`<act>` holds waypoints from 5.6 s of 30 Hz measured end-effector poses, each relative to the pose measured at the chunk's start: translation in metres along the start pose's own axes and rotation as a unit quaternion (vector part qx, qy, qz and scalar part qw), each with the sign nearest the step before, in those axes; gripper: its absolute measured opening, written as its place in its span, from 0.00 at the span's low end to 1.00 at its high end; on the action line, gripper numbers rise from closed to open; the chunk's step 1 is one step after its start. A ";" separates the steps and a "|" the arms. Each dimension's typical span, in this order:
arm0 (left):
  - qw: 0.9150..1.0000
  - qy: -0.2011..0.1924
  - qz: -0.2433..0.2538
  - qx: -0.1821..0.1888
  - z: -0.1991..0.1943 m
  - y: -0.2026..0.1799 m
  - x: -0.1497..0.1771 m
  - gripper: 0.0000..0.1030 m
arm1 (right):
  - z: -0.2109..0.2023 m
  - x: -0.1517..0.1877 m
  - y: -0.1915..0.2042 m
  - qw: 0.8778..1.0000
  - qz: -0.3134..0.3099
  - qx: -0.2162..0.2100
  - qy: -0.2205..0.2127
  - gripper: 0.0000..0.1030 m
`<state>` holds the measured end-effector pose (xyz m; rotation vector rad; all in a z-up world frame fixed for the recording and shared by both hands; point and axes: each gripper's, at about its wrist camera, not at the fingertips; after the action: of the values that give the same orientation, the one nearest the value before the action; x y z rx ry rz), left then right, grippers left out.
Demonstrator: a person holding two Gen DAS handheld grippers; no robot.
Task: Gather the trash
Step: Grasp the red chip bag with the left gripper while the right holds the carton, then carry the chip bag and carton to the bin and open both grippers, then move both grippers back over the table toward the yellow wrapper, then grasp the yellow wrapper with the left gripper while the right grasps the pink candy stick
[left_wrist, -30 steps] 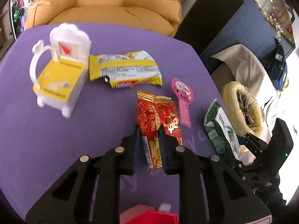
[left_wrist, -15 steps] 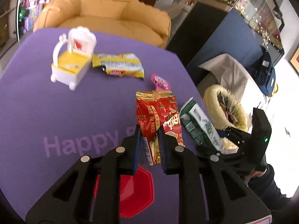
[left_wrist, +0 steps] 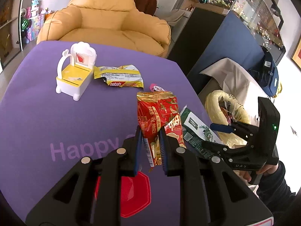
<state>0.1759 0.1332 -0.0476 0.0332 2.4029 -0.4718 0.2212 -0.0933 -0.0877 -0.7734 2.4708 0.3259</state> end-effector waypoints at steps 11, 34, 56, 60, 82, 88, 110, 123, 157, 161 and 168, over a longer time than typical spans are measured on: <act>1.000 -0.005 0.004 -0.007 -0.003 0.003 0.003 0.17 | 0.027 -0.016 -0.004 1.000 0.001 -0.008 0.020 0.58; 0.997 -0.050 0.053 0.020 -0.029 -0.056 -0.030 0.16 | -0.094 -0.013 -0.012 0.988 0.013 0.013 -0.151 0.52; 0.979 -0.017 0.156 0.127 0.045 -0.209 -0.048 0.17 | -0.204 0.051 -0.132 0.946 0.106 0.162 -0.258 0.52; 0.976 0.029 0.142 0.164 0.083 -0.231 -0.052 0.17 | -0.213 0.059 -0.153 0.935 0.120 0.193 -0.271 0.52; 0.983 0.081 0.073 0.150 0.130 -0.210 -0.045 0.46 | -0.172 0.050 -0.190 0.916 0.141 0.216 -0.306 0.52; 0.987 0.067 0.057 0.132 0.110 -0.183 -0.044 0.46 | -0.110 0.043 -0.206 0.942 0.151 0.204 -0.217 0.52; 0.994 0.021 0.058 0.089 0.062 -0.127 -0.060 0.50 | -0.105 0.045 -0.189 0.959 0.183 0.152 -0.156 0.58; 0.999 -0.039 0.033 -0.007 0.026 -0.020 -0.086 0.50 | -0.060 0.003 -0.090 0.989 0.077 0.014 -0.127 0.59; 0.976 0.106 0.188 0.036 0.128 0.038 -0.094 0.53 | 0.037 -0.016 -0.043 0.990 0.112 -0.072 -0.038 0.59; 0.976 0.113 0.176 0.058 0.116 0.038 -0.086 0.53 | 0.037 -0.016 -0.039 0.993 0.099 -0.065 -0.030 0.59; 0.970 0.112 0.203 0.077 0.092 0.029 -0.064 0.55 | 0.037 -0.015 -0.034 0.991 0.123 -0.039 -0.028 0.59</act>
<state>0.2868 0.1353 -0.0809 0.6671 2.4806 -0.4778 0.2668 -0.1002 -0.1123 -0.4811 2.5153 0.5304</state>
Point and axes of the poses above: each gripper's, at about its wrist camera, not at the fingertips, and z roughly the way its jaws point, y to its left, x to its underside, and after that the axes turned 3 degrees about -x, right-handed
